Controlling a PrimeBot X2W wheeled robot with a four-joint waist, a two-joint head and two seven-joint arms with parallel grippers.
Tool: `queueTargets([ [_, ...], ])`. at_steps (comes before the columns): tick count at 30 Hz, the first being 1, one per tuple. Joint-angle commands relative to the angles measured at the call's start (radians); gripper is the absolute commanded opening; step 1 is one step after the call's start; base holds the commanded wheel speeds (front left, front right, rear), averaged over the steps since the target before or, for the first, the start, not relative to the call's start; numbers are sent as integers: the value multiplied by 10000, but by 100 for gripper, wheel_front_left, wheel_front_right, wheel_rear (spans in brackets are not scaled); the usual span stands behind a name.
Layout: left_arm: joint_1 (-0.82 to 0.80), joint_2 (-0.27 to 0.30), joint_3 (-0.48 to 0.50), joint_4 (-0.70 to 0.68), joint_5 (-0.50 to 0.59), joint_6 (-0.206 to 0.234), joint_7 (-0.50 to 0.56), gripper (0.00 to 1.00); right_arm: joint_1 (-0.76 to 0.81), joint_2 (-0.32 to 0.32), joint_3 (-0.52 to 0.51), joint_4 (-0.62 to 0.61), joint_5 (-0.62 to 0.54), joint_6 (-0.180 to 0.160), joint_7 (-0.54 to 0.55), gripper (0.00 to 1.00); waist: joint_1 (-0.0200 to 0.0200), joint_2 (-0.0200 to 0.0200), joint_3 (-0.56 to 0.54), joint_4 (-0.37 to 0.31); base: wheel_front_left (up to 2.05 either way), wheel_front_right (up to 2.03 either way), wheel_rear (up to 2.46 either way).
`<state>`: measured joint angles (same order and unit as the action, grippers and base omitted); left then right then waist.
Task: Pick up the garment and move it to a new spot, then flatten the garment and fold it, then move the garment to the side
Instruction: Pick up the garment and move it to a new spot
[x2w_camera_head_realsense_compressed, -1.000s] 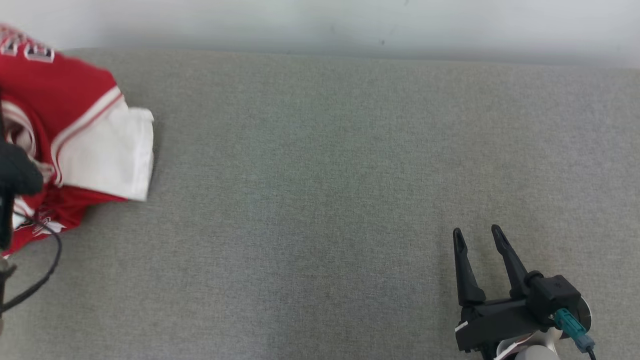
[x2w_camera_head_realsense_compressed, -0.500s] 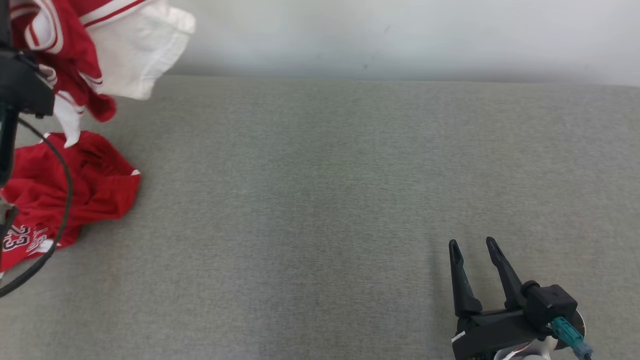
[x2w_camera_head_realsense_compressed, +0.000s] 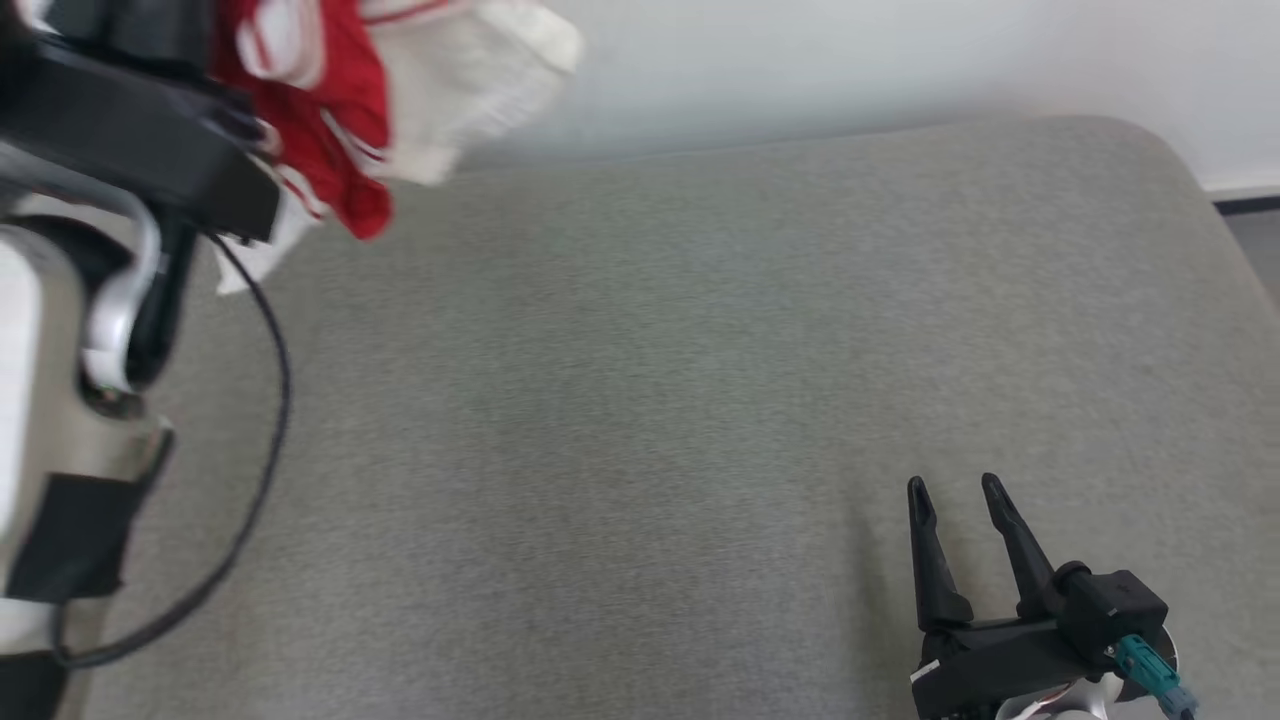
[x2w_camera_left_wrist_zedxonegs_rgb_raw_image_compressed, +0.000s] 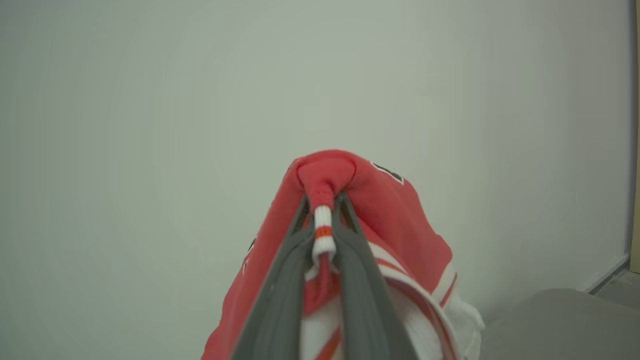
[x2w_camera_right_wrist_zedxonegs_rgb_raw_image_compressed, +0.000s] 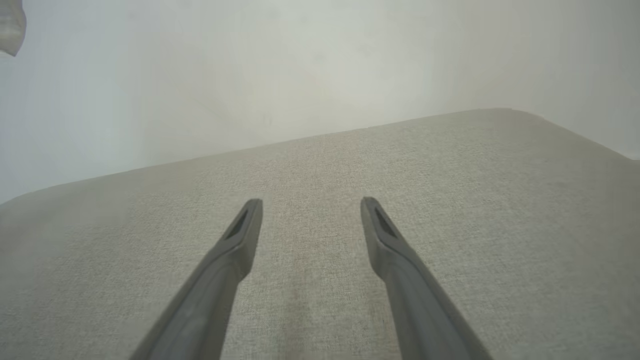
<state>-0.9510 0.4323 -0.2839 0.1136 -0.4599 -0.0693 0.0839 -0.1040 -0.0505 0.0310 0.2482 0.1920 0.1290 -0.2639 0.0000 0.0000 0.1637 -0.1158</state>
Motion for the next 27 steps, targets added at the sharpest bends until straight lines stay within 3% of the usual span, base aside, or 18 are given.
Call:
queueTargets([
  [1,157,-140,-101,-94,64,41,5,0,48,5,-31,-20,30,34,-8,100,0,0,138,-660,0,0,0],
  [12,1151,-1167,-1185,-508,111,234,-181,0,19,5,-235,-118,71,34,-8,100,0,0,395,-1705,0,0,0],
  [20,2915,-1645,-1886,230,-198,187,-619,0,120,5,-347,-85,8,34,-10,100,0,0,333,-1744,0,0,0],
  [27,4362,-2026,-2590,1724,-362,11,-1136,0,41,2,-253,-77,-158,34,-8,100,0,0,255,-1588,0,0,0],
])
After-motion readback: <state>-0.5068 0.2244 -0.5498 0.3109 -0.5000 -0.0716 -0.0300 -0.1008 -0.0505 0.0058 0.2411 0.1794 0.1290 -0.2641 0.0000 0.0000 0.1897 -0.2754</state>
